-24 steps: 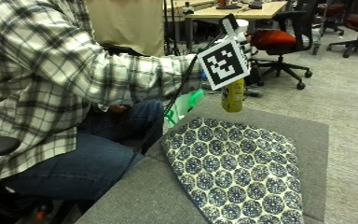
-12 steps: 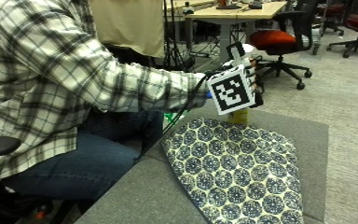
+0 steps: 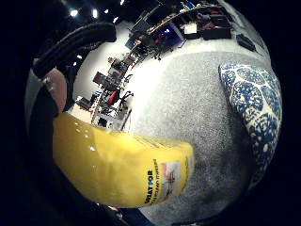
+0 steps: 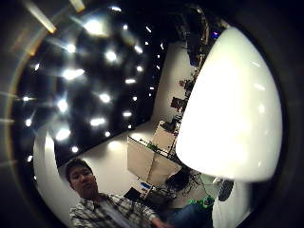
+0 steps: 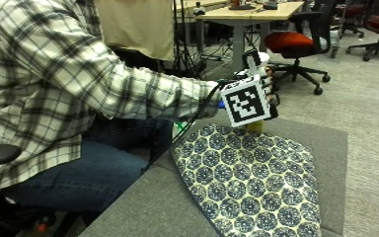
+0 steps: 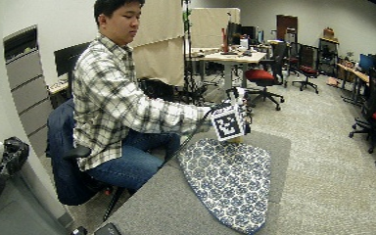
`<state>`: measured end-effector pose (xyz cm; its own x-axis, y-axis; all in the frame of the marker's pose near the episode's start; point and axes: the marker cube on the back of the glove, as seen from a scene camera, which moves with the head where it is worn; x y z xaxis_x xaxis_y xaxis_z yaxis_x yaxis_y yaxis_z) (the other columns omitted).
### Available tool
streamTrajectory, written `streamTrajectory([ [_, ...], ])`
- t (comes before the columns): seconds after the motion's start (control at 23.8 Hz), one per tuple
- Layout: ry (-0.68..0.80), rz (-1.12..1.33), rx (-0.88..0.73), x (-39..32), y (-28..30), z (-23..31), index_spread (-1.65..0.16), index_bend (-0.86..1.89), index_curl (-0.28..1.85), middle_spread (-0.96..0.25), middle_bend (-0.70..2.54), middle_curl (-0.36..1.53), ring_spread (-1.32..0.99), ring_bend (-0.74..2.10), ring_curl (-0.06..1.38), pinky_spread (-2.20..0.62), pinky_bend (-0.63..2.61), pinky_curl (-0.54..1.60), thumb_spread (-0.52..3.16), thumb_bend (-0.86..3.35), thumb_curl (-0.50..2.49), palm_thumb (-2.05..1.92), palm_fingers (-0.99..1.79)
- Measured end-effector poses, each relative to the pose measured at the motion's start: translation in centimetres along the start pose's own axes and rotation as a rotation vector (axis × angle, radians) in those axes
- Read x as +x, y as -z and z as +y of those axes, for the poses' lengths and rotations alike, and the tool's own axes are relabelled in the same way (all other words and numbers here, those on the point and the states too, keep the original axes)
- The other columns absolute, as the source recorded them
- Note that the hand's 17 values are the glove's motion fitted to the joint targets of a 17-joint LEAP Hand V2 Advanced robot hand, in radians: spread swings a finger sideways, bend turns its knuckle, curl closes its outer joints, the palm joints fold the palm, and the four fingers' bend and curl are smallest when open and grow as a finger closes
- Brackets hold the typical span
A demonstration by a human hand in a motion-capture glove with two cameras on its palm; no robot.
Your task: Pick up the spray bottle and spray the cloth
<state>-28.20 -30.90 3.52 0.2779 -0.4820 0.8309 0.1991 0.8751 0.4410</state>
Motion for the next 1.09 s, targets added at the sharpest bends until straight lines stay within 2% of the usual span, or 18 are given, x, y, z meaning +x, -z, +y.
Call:
streamTrajectory([
  [0.29, -0.036, -0.01, -0.023, -0.22, 0.02, 0.13, -0.28, 0.13, 0.46, -0.14, 0.41, 0.56, -0.19, 0.49, 0.48, -0.14, 0.48, 0.39, 0.27, -0.03, 0.74, 1.17, 1.09],
  [0.67, -0.093, 0.043, -0.088, 0.18, 0.26, 0.24, -0.27, 0.11, 0.44, -0.12, 0.34, 0.55, -0.16, 0.45, 0.48, 0.01, 0.42, 0.39, 0.37, -0.02, 0.74, 1.18, 0.83],
  [0.84, -0.118, 0.03, -0.144, -0.07, 0.51, 0.44, -0.29, 0.12, 0.43, -0.08, 0.23, 0.51, -0.11, 0.39, 0.47, 0.09, 0.39, 0.38, 0.5, -0.01, 0.74, 1.18, 0.48],
  [0.97, -0.139, 0.017, -0.182, -0.11, 0.45, 0.48, -0.33, -0.01, 0.37, -0.05, 0.15, 0.48, -0.04, 0.4, 0.48, 0.13, 0.46, 0.41, 0.55, -0.01, 0.74, 1.18, 0.17],
  [1.09, -0.152, -0.001, -0.204, -0.31, 0.56, 0.37, -0.37, -0.03, 0.31, -0.03, 0.14, 0.44, 0.01, 0.43, 0.46, 0.15, 0.52, 0.4, 0.58, -0.02, 0.73, 1.18, 0.02],
])
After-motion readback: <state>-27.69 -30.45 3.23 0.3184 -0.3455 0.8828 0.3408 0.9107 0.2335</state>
